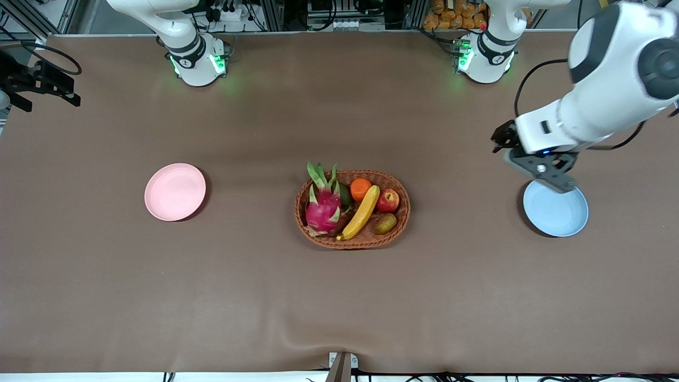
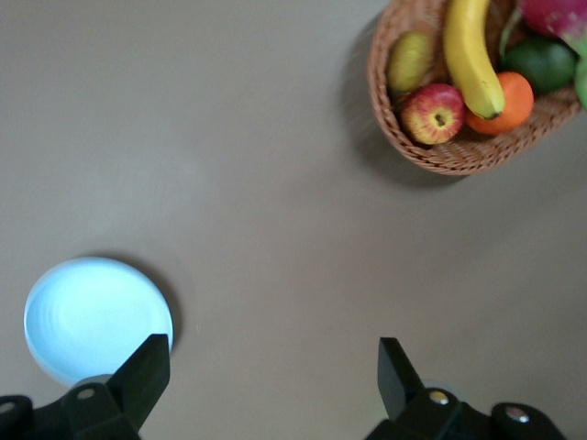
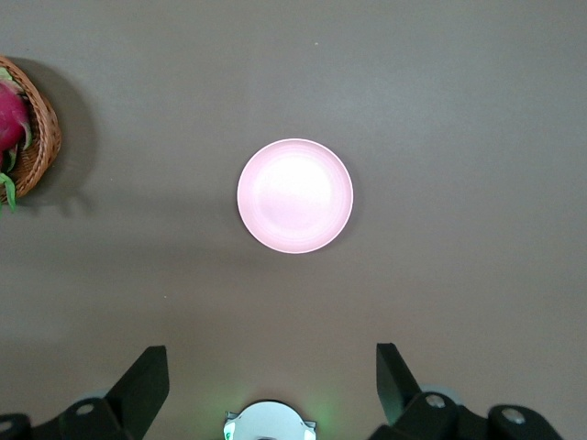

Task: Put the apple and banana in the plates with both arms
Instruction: 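Move the left gripper from rest toward the fruit basket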

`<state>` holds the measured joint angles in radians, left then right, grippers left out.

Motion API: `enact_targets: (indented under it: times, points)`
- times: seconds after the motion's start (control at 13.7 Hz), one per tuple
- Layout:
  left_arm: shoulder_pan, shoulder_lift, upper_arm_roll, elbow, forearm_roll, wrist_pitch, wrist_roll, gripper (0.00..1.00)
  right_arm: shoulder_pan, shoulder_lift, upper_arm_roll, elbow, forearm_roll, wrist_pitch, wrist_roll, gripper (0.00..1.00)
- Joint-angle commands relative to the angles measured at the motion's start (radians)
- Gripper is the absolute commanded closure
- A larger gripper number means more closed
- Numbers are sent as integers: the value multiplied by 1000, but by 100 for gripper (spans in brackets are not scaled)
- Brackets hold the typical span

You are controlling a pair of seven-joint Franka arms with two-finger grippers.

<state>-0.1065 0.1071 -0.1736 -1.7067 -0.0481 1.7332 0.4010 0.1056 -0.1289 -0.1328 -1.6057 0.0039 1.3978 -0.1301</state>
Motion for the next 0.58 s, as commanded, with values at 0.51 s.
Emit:
enact_targets:
  times: [0.51]
  points:
    - [-36,74,-76,-106,-6,181,283,0,22,-5,-10,7,18,3,15,0]
